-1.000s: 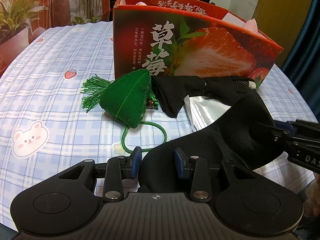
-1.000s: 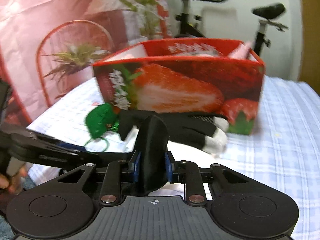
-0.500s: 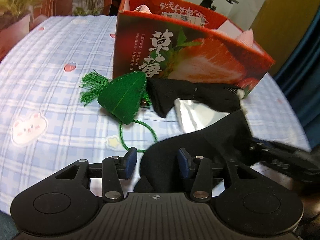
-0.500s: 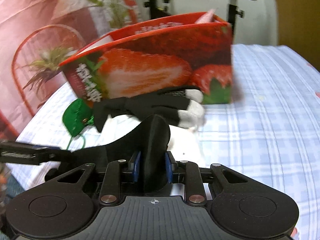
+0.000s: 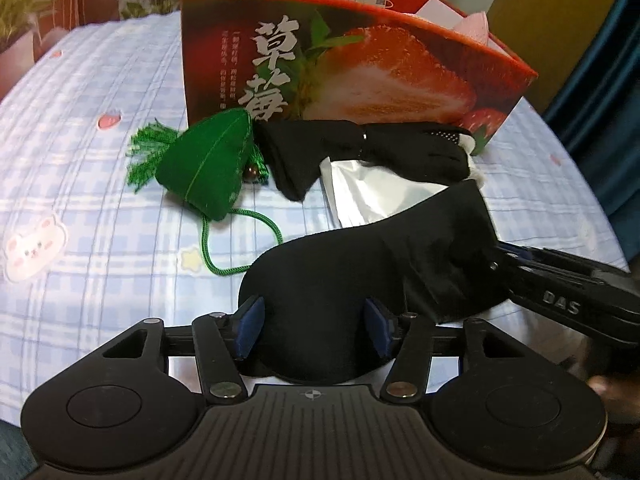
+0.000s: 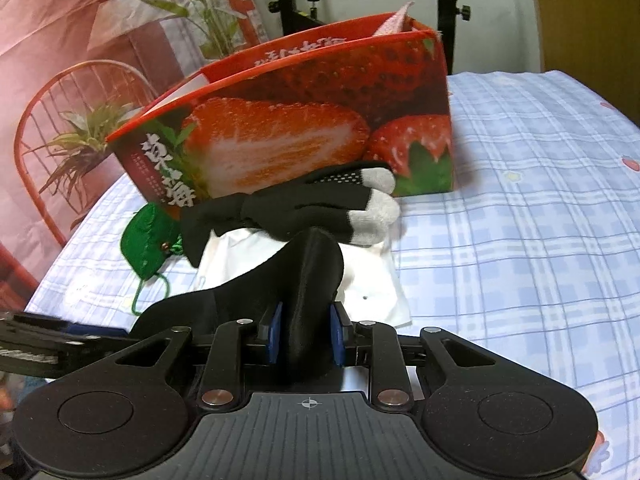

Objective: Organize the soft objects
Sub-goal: 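Close both grippers on the black eye mask, then lift the black eye mask up over the red box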

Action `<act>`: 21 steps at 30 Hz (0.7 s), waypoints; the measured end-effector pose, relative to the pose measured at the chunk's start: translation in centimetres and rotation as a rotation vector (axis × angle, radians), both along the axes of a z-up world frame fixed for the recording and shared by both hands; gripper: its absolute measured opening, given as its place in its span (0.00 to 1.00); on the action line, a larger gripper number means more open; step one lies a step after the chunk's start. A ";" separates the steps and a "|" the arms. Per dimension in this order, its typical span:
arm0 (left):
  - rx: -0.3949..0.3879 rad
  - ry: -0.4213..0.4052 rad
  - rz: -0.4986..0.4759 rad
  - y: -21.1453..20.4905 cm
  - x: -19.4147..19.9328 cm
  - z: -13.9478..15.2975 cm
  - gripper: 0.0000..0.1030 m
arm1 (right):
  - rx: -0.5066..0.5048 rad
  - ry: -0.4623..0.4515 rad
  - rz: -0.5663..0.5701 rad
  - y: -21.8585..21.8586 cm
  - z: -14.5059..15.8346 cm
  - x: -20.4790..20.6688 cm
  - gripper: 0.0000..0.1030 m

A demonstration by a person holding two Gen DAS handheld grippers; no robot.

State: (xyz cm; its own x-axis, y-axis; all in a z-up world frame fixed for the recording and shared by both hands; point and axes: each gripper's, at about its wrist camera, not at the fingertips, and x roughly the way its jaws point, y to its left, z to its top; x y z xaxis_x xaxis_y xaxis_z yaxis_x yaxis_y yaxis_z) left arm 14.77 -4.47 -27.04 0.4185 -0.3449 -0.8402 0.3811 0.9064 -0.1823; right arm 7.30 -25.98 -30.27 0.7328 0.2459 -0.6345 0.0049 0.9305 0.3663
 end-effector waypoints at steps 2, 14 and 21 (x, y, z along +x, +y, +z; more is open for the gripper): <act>0.015 -0.013 -0.002 -0.2 0.1 -0.2 0.56 | 0.012 0.000 0.024 0.3 0.1 0.0 0.22; -0.098 -0.106 0.033 2.1 0.4 2.0 0.01 | 0.015 -0.085 0.120 1.5 1.9 -0.3 0.19; -0.071 -0.018 0.091 3.2 1.1 1.2 0.12 | -0.041 -0.058 0.111 1.8 2.2 0.1 0.19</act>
State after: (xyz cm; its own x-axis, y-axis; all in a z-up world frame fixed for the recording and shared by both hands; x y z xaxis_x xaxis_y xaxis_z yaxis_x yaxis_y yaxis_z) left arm 15.89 -1.31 -25.79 0.4653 -0.3628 -0.8074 0.3015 0.9226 -0.2408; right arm 7.42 -24.15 -28.10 0.7381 0.3023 -0.6032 -0.1187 0.9383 0.3249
